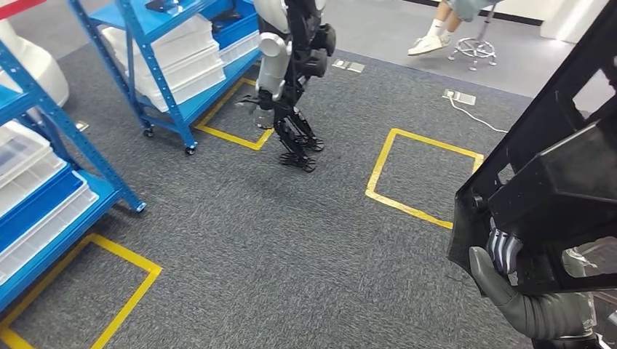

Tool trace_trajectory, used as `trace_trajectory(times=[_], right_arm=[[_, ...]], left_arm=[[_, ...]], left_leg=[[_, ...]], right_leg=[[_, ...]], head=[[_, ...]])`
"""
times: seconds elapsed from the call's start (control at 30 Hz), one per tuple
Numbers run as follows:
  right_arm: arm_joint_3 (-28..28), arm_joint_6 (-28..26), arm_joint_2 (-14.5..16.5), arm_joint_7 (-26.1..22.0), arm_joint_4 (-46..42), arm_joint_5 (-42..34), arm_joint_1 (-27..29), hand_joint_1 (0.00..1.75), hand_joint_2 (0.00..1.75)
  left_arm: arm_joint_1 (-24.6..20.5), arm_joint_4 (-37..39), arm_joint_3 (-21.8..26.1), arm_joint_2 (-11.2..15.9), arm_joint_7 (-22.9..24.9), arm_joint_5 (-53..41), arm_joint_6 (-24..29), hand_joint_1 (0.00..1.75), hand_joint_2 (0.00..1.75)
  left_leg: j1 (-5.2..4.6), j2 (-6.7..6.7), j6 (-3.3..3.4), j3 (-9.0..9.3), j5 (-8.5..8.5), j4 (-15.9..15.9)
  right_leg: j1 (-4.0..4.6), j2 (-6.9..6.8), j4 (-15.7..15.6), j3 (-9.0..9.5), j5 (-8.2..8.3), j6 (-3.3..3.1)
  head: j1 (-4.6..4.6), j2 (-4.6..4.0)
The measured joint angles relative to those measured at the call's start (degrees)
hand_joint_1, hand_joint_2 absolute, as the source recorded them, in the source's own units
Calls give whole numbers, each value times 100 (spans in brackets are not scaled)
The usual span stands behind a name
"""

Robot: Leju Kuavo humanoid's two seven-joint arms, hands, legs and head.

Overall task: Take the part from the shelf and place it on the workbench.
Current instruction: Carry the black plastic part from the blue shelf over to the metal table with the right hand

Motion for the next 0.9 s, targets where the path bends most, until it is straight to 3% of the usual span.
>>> trace_trajectory(times=[0.07, 0.13, 0.2, 0.27, 0.33, 0.37, 0.4, 0.43, 0.47, 0.5, 0.57, 0.63, 0.73, 0.8, 0.83, 0.9], right_arm=[[-11, 11, -2, -7, 0, -7, -1, 175, 175], [-24, 22, 1, -14, 0, -14, -2, 175, 175], [-32, 29, 8, -20, 0, -17, 1, 175, 175], [-49, 32, 9, -24, 0, -18, 2, 175, 175], [-64, 33, 9, -26, 0, -18, 1, 175, 175], [-67, 34, 9, -25, 0, -18, 2, 175, 175], [-67, 35, 9, -25, 0, -18, 2, 175, 175], [-67, 36, 9, -25, 0, -18, 2, 175, 175], [-67, 37, 9, -25, 0, -18, 3, 175, 175], [-68, 37, 9, -25, 0, -18, 3, 175, 175], [-70, 37, 9, -26, 0, -18, 2, 175, 175], [-73, 37, 10, -27, 0, -19, 3, 175, 175], [-77, 39, 13, -26, 0, -20, 7, 175, 175], [-78, 39, 12, -26, 0, -19, 9, 175, 175], [-79, 39, 9, -26, 0, -18, 9, 175, 175], [-79, 39, 8, -26, 0, -17, 15, 175, 175]], left_arm=[[-9, 0, 0, 3, -7, 3, 58, 0, 175], [-11, 0, 0, 8, -13, 13, 133, 0, 175], [-5, 0, 0, 8, -18, 25, 212, 0, 175], [-10, 0, 0, 2, -36, 31, 286, 0, 175], [-19, 0, 0, -10, -57, 40, 318, 0, 175], [-15, 0, 0, -18, -63, 44, 318, 0, 175], [-4, 0, 0, -21, -66, 48, 318, 0, 175], [7, 0, 0, -25, -68, 48, 318, 0, 175], [13, 0, 0, -27, -69, 48, 317, 0, 175], [13, 0, 0, -28, -70, 48, 316, 0, 175], [0, 0, 0, -29, -72, 49, 313, 0, 175], [-8, 0, 1, -33, -72, 55, 307, 0, 175], [-9, 0, 1, -49, -72, 66, 283, 0, 175], [-13, 0, 2, -55, -70, 68, 277, 0, 175], [-15, 0, 2, -57, -70, 68, 282, 0, 175], [-14, 0, 2, -61, -61, 66, 292, 0, 175]], left_leg=[[-17, 97, -63, 12, -37, 41], [-45, 198, -130, 4, -58, 70], [-30, 289, -171, -6, -66, 85], [4, 146, -209, -117, -273, 376], [20, -111, -240, -471, -724, 1203], [18, -177, -243, -689, -929, 1685], [14, -212, -238, -858, -1040, 2037], [9, -231, -222, -932, -1034, 2168], [0, -252, -195, -888, -908, 2036], [-12, -308, -155, -731, -684, 1662], [-37, -625, -60, -299, -214, 690], [-57, -822, -37, -63, -12, 144], [-79, -636, -55, -23, 7, 38], [-57, -513, -22, 1, 37, -19], [-48, -449, 0, 8, 49, -40], [-45, -306, 30, 1, 58, -51]], right_leg=[[-15, -284, -918, 515, 319, 22], [-8, -391, -1311, 691, 424, -24], [6, -243, -1329, 648, 452, -111], [7, -119, -1346, 631, 487, -178], [6, -10, -1360, 619, 514, -220], [11, 51, -1363, 612, 521, -231], [18, 119, -1364, 609, 525, -236], [24, 192, -1364, 610, 526, -238], [29, 270, -1364, 615, 527, -239], [30, 347, -1364, 624, 529, -239], [21, 487, -1365, 622, 532, -230], [12, 630, -1361, 584, 549, -201], [-12, 824, -1369, 530, 587, -128], [3, 644, -1184, 447, 454, -107], [22, 475, -892, 320, 273, -99], [50, 193, 23, -90, -196, -76]], head=[[-2, 0], [-7, 0], [-11, 0], [-11, 0], [-11, 0], [-11, 0], [-11, 0], [-11, 0], [-11, 0], [-11, 0], [-11, 0], [-10, 0], [-8, 0], [-7, 0], [-6, 0], [-3, 0]])
